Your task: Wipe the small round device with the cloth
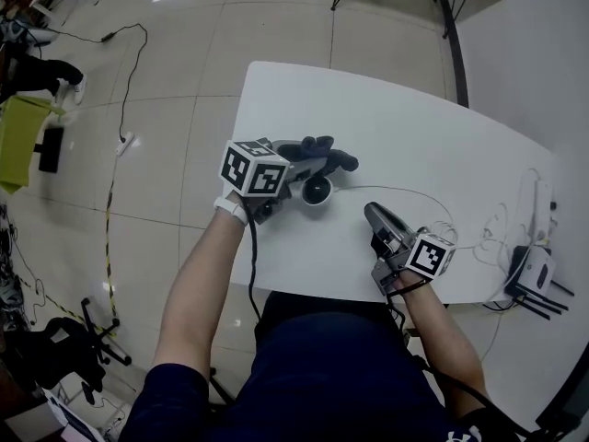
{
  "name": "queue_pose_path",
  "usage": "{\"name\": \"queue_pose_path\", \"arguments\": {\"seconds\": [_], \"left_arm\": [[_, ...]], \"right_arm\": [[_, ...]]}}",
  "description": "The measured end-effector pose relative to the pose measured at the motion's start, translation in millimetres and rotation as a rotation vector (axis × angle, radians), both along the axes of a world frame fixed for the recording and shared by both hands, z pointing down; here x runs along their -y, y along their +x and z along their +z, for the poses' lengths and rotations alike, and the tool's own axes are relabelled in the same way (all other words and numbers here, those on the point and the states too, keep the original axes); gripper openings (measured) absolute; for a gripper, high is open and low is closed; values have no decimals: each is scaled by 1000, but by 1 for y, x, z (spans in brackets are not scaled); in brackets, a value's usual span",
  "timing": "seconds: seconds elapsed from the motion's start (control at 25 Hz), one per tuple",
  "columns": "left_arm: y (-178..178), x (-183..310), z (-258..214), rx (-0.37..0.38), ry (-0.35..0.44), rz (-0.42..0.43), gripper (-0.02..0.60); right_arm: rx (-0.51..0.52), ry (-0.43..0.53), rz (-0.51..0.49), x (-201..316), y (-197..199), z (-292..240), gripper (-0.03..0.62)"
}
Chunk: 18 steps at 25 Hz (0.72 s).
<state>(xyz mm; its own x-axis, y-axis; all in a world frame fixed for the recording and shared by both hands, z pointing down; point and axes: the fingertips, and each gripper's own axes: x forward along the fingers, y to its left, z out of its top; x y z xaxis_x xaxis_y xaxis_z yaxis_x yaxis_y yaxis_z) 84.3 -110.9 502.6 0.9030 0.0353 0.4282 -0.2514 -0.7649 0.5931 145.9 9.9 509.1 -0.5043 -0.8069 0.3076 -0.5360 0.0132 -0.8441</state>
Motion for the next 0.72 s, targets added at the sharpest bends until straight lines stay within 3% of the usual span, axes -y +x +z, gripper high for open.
{"name": "queue_pose_path", "arguments": {"seconds": [0.16, 0.4, 0.72], "left_arm": [[-17, 8, 32, -17, -147, -74, 95], [-37, 2, 43, -179, -346, -234, 95], [-74, -17, 58, -231, -426, -482, 97]], "right_arm": [[0, -12, 12, -1, 3, 2, 77], [24, -12, 0, 1, -3, 5, 74], [-2, -15, -54, 2, -11, 6, 69]]}}
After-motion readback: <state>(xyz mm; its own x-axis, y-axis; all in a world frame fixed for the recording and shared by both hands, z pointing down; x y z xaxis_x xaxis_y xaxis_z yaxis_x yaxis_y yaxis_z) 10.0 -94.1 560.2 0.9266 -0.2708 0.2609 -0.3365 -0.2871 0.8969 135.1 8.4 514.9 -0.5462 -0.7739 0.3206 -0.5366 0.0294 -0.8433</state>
